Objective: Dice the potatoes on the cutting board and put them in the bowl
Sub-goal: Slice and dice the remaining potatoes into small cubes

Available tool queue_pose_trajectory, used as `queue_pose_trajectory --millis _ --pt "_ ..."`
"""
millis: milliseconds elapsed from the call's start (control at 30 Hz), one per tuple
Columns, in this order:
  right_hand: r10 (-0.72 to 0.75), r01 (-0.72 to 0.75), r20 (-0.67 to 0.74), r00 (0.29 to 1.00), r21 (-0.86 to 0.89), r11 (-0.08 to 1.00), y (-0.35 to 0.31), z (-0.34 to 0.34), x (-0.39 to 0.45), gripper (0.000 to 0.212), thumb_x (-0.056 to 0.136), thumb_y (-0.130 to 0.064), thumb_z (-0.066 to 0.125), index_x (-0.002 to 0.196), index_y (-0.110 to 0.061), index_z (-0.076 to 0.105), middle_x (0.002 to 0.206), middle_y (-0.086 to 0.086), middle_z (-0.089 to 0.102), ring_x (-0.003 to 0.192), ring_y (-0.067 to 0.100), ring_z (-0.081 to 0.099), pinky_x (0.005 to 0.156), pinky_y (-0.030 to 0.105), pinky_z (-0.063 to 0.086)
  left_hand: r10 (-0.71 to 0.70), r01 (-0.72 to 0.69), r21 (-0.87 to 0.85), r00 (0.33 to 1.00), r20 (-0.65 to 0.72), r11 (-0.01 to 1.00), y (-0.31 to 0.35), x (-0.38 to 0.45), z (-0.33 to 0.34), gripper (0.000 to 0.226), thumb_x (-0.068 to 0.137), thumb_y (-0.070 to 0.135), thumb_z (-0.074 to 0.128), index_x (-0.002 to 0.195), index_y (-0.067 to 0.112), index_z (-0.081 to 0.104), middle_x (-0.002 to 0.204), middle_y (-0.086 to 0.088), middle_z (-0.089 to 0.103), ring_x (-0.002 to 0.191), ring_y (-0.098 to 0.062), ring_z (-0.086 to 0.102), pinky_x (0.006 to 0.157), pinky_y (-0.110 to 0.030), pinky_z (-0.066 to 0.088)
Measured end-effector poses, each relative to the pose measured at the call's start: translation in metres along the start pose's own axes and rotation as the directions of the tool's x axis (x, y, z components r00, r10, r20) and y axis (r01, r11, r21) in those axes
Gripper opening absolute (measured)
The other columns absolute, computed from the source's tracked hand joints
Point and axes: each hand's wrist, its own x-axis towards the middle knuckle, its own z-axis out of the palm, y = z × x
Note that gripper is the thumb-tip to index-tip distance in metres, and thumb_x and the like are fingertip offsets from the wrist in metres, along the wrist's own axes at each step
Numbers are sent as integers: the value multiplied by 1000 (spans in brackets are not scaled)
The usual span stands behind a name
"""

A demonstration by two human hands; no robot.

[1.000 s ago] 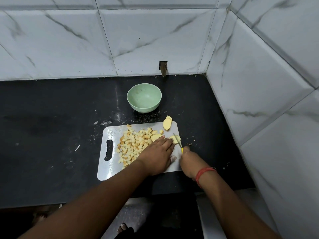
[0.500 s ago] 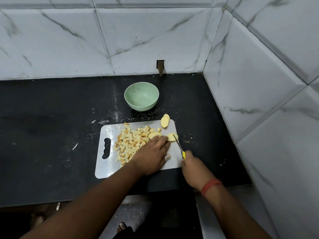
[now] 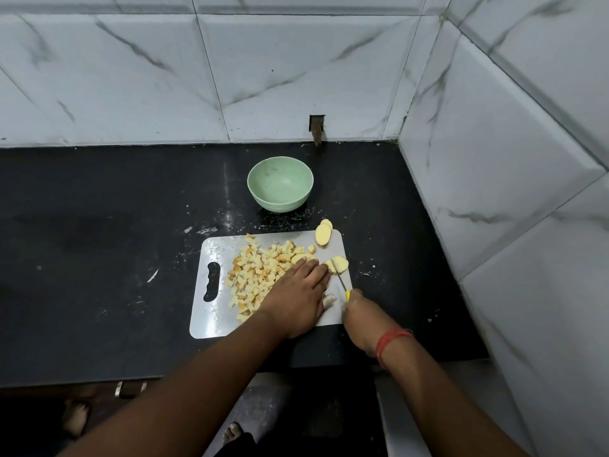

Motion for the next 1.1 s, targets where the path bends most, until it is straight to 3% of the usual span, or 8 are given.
queue_pose_trajectory --millis 267,367,433,533,633,833,1000,1100 --pt "-10 7 71 997 41 999 23 2 -44 25 103 -16 35 124 -5 43 118 18 59 107 34 60 82 34 44 -33 33 22 999 17 999 4 -1 -1 69 107 52 19 151 8 49 153 -9 47 146 -30 37 127 -44 16" --pt "-47 57 -62 997 186 981 34 -14 -59 8 103 -24 40 102 -17 43 100 9 63 93 23 62 78 31 44 -51 53 28 996 -79 998 5 -1 -3 63 107 50 27 140 7 60 149 -14 52 144 -31 40 126 -45 20" --pt "-33 85 -169 985 311 946 43 -28 -59 11 103 -27 43 96 -18 44 84 4 60 75 16 58 68 31 43 -30 31 8 991 -131 999 11 8 -6 61 107 50 29 140 7 59 152 -18 48 145 -33 39 125 -45 20" --pt "3 83 -188 982 450 889 50 -37 -50 15 101 -30 44 90 -20 43 73 3 52 56 14 45 53 26 33 3 -4 -22 1000 -27 1000 26 29 -11 73 107 57 15 155 8 41 167 -17 25 156 -29 20 129 -45 14" --pt "10 69 -166 986 464 883 53 -37 -42 15 101 -32 43 89 -22 42 74 4 51 56 14 44 51 26 31 -35 31 34 993 117 999 39 45 -10 85 100 63 -3 163 10 19 172 -12 1 159 -24 0 129 -43 3" --pt "-33 95 -131 991 494 864 53 -32 -43 16 101 -30 43 93 -17 43 70 5 47 49 11 37 49 27 27 -131 111 108 971 199 988 22 31 -2 87 95 63 -8 163 10 -2 172 -10 -8 159 -24 -10 128 -44 -4" --pt "-55 111 -129 990 484 868 49 -35 -41 18 102 -31 43 95 -15 44 68 5 44 47 10 35 47 26 28 -149 126 126 971 187 984 6 14 -5 89 94 61 -17 164 9 0 172 -11 -6 159 -26 -11 128 -44 -6" --pt "-61 127 -150 987 483 866 48 -39 -37 19 102 -31 43 94 -14 43 69 6 45 48 11 36 47 27 29 -135 127 74 983 121 989 5 11 -10 93 96 61 -16 163 9 22 172 -13 5 159 -28 1 129 -44 -2"
